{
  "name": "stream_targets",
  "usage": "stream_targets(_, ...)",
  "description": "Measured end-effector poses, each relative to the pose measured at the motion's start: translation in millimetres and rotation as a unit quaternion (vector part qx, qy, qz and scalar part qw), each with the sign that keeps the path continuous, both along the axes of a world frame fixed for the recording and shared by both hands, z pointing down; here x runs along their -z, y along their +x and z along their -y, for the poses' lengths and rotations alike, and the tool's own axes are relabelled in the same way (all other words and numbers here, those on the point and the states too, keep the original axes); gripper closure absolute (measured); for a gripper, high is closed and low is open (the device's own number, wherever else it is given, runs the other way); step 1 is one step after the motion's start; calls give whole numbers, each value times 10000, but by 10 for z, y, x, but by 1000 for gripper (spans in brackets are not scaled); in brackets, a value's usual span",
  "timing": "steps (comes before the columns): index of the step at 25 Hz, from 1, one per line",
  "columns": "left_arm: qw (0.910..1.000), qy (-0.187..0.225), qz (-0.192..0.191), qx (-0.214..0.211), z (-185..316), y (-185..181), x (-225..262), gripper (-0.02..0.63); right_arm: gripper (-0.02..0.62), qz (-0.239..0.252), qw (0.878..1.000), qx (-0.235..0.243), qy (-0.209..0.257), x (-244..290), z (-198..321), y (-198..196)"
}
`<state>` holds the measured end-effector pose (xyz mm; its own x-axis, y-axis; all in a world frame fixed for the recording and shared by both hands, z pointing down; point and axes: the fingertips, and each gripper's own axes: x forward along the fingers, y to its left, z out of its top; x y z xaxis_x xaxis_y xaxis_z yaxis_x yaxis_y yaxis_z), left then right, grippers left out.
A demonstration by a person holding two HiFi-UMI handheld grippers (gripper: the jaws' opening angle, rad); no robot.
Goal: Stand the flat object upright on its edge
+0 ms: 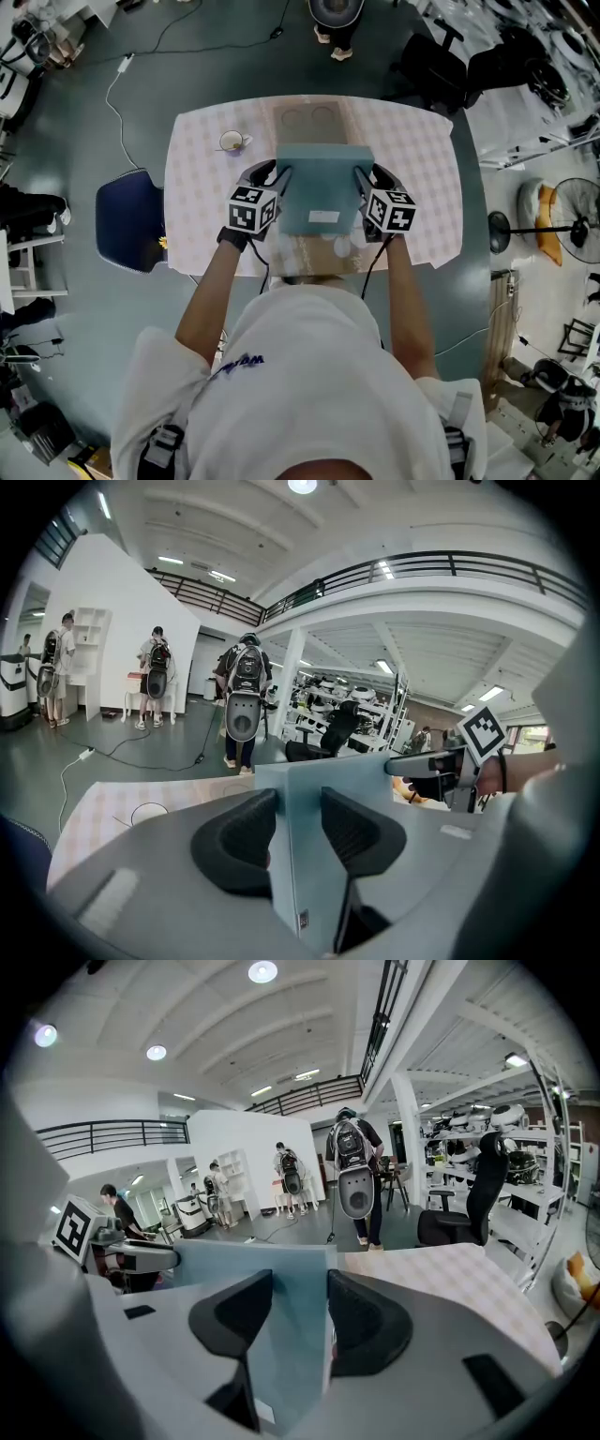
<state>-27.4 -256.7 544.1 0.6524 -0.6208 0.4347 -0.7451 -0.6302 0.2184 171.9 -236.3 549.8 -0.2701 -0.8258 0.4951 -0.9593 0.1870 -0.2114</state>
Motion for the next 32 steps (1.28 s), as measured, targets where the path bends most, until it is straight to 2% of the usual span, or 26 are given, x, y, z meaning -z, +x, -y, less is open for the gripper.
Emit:
stream_targets(24,9992,368,-88,98,-11,-90,358,456,405,-60,9996,102,258,269,20,-82)
stream_targets(32,9994,302,-72,161,-64,-213,233,456,413,-163,9991,215,316,240,-23,-193)
